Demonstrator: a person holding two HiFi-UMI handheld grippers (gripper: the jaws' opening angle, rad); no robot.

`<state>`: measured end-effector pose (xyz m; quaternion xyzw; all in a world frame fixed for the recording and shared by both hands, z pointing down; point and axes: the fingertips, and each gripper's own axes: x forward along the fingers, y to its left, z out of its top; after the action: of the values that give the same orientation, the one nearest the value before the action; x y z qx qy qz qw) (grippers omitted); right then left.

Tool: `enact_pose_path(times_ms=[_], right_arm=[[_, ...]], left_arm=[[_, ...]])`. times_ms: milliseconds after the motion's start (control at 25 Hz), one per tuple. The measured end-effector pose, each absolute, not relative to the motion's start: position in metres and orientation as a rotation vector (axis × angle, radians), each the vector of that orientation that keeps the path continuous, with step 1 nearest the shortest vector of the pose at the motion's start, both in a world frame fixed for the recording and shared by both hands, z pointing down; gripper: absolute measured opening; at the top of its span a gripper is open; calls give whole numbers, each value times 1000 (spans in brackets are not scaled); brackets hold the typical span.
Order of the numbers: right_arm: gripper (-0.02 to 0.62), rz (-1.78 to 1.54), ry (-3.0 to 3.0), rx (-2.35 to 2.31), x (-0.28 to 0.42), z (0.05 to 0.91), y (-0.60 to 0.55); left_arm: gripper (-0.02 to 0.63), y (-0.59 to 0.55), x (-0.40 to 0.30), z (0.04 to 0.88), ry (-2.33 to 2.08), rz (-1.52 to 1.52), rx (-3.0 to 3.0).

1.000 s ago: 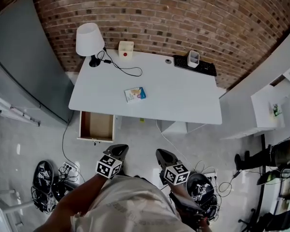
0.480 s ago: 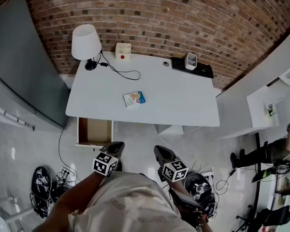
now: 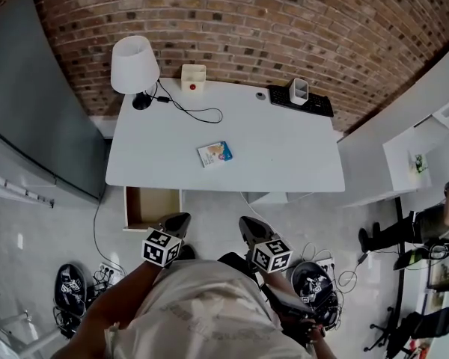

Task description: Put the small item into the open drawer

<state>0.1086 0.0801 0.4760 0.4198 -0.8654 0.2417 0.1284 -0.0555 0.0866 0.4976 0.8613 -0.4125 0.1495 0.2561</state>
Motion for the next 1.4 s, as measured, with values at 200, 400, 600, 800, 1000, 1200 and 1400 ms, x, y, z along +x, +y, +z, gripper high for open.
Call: enact_pose_path(times_ms=[200,400,600,800,1000,1200,1400], right_arm=[[6,700,-2508,1244,94,478,75],[6,699,-2486,1275,92,479,68],[6,691,-2482,1290,93,476,61],[6,709,-2475,1283,97,482,53],[6,729,-2493,1251,95,491,39],[6,770,-2502,1218,100,499,18],[6,783,-2516,1215,109,499,-13]], left_arm=[[6,80,-74,500,-1119,401,2336],[6,74,-87,499,-1123,388,2336],[6,70,-90,499,-1128,393,2341],[6,69,-85,504,-1126,404,2335],[6,60,-91,511,-1166,416,2293],[6,45,-87,511,-1187,455,2268],[6,20,-75,509,-1188,487,2269]])
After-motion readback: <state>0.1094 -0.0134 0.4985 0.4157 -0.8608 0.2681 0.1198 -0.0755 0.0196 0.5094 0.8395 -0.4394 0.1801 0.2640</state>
